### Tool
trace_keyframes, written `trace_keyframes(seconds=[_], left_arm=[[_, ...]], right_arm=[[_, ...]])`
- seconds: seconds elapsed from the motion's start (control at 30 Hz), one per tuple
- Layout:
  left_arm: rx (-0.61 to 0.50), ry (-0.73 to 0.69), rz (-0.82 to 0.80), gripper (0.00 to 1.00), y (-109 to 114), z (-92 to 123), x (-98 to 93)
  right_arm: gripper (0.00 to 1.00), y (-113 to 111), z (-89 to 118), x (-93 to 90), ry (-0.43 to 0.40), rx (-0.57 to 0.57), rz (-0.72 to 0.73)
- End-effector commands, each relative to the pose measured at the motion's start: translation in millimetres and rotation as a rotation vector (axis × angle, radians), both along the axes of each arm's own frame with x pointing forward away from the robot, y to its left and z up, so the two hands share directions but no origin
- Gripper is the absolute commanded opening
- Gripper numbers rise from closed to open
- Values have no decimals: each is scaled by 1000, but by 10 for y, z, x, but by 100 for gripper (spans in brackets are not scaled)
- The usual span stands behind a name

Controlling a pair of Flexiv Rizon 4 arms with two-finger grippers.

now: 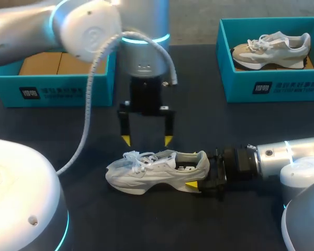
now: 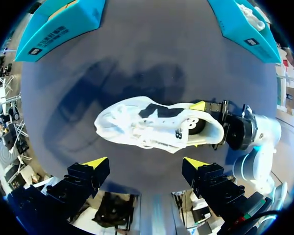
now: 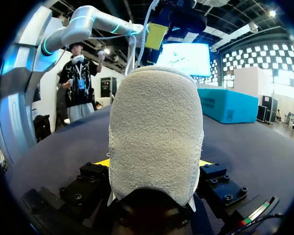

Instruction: Take the shoe out of the shoebox, open the shoe tongue, remove and reinsert the insole, then place the shoe into the shoebox

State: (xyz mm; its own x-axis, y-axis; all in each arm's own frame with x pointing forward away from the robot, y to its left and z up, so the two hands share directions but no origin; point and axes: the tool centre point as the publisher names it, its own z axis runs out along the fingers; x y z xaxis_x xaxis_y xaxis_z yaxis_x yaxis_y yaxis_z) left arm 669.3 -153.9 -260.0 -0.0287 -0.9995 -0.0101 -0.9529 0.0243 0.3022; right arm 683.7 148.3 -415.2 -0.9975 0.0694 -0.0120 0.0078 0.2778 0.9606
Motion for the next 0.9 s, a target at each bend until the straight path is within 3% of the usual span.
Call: trace_keyframes(seconds=[0.03,0.37,0.9], left_arm=[[83,18,-30,100,-294,-129,5],[198,103,-33,100,-573,-384,-10],[299,133,-25,100,-486,-692,-29]], right_arm=[[0,13,-15,-21,0,-3,-2],[0,13,-15,-21,0,-3,-2],[0,13,-15,-21,0,-3,-2]])
